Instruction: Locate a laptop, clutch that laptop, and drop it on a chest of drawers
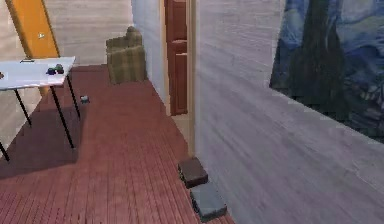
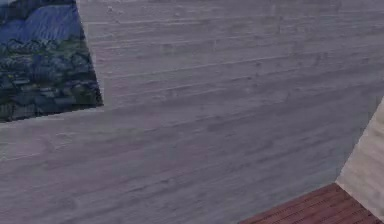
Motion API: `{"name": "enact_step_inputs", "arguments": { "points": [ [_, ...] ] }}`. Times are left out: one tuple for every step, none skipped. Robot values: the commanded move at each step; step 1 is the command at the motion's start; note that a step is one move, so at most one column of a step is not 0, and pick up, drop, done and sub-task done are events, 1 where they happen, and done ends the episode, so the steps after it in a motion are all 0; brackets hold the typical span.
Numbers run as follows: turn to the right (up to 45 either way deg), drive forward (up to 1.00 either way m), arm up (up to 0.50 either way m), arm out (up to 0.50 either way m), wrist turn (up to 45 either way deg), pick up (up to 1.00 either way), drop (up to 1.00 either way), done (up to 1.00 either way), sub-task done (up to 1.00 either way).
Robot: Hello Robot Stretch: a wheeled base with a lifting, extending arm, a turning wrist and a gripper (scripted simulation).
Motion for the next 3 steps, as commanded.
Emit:
{"name": "enact_step_inputs", "arguments": {
  "points": [
    [-18.0, 0.0, 0.0, 0.0, 0.0, 0.0, 0.0, 0.0, 0.0],
    [0.0, 0.45, 0.0, 0.0, 0.0, 0.0, 0.0, 0.0, 0.0],
    [0.0, 1.0, 0.0, 0.0, 0.0, 0.0, 0.0, 0.0, 0.0]
  ]
}}
